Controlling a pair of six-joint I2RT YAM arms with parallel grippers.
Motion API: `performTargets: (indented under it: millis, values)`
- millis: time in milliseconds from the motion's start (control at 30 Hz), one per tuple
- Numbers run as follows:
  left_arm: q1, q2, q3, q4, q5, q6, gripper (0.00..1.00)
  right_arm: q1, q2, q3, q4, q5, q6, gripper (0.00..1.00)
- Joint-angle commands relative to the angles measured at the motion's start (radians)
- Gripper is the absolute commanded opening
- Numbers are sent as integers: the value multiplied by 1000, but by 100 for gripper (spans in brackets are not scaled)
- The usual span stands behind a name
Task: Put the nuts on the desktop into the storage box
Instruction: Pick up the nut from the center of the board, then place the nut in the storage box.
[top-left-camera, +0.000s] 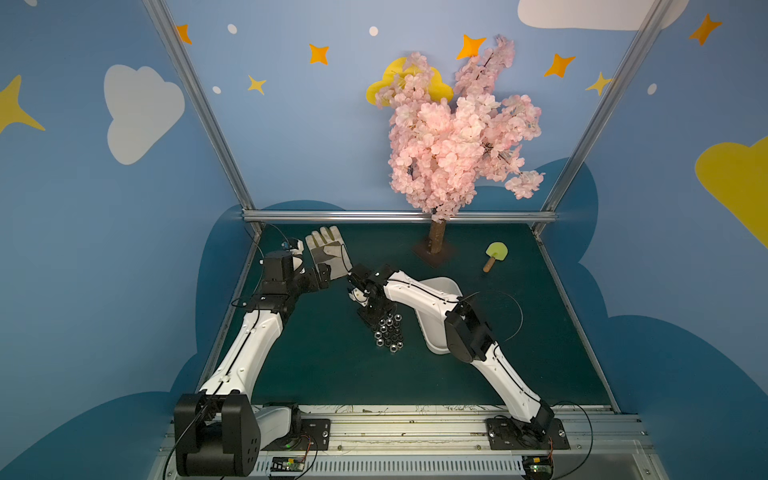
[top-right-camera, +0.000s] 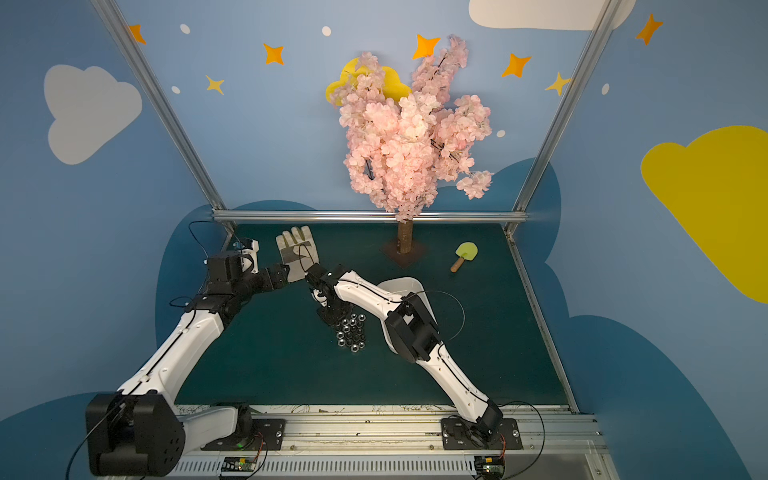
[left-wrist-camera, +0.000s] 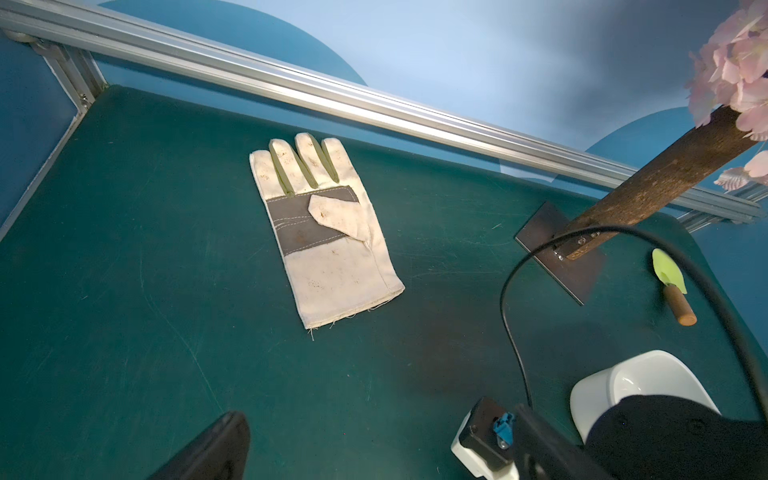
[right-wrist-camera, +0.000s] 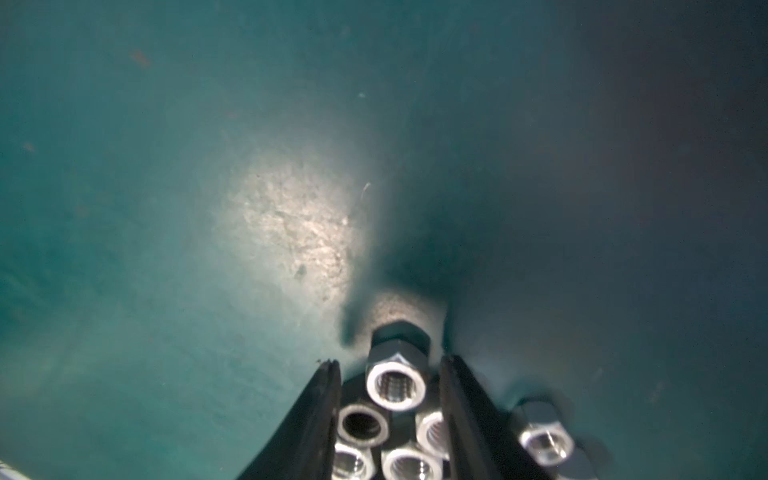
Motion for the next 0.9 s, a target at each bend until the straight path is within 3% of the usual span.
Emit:
performTargets:
  millis: [0,200,567,867]
  values:
    - [2,-20,21,-3,-8,4,100,11,29,14,-33,17,-4,37]
    - [5,-15,25,0,3,2,100,11,8,8,-32,39,21,15]
    - [7,-29,18,9,14,-5,100,-101,-311,-91,123,-8,110,15]
    - [9,-33,4,43,32,-28,100,-297,-561,-420,123,34,134,15]
